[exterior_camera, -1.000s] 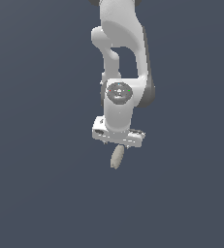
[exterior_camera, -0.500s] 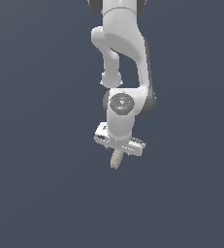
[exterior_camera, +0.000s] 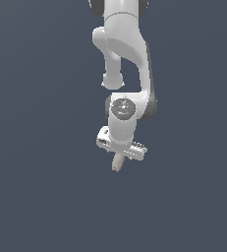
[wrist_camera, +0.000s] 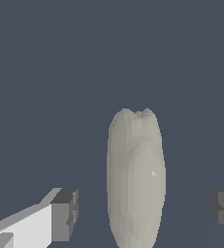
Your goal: Pick up the object and move it to a goal position.
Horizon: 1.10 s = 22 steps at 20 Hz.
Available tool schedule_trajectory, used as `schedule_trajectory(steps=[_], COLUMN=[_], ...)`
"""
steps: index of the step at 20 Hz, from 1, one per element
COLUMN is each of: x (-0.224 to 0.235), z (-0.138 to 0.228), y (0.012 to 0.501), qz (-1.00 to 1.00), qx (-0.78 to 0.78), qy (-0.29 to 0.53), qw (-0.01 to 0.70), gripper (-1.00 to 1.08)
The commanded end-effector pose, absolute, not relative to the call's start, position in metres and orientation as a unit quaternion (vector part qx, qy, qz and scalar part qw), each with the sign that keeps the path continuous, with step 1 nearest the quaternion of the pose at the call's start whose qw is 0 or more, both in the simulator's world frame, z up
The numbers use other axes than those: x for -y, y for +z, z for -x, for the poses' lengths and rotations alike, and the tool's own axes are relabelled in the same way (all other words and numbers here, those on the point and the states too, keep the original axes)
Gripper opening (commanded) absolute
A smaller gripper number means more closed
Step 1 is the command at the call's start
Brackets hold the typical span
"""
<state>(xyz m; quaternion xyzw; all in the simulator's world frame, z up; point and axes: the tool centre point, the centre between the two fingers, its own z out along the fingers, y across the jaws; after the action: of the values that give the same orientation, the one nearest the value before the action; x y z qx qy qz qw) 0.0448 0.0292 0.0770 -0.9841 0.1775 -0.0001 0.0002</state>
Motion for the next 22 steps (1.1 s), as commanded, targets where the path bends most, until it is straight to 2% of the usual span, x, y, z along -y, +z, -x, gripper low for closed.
schedule_trajectory(steps=[1,6,11,12,22], x=[-0.029,-0.029,-0.029,-0.029,-0.029], z=[-0.044,-0.044,-0.045,-0.045,-0.045], y=[0.066,0.041,0.035,0.035,0.035], qz=[0.984,0.984,0.984,0.984,0.984], qx=[-0.178,-0.179,-0.179,-0.179,-0.18], qy=[0.0,0.0,0.0,0.0,0.0], qw=[0.0,0.0,0.0,0.0,0.0], gripper=[1.0,1.0,1.0,-1.0,-1.0])
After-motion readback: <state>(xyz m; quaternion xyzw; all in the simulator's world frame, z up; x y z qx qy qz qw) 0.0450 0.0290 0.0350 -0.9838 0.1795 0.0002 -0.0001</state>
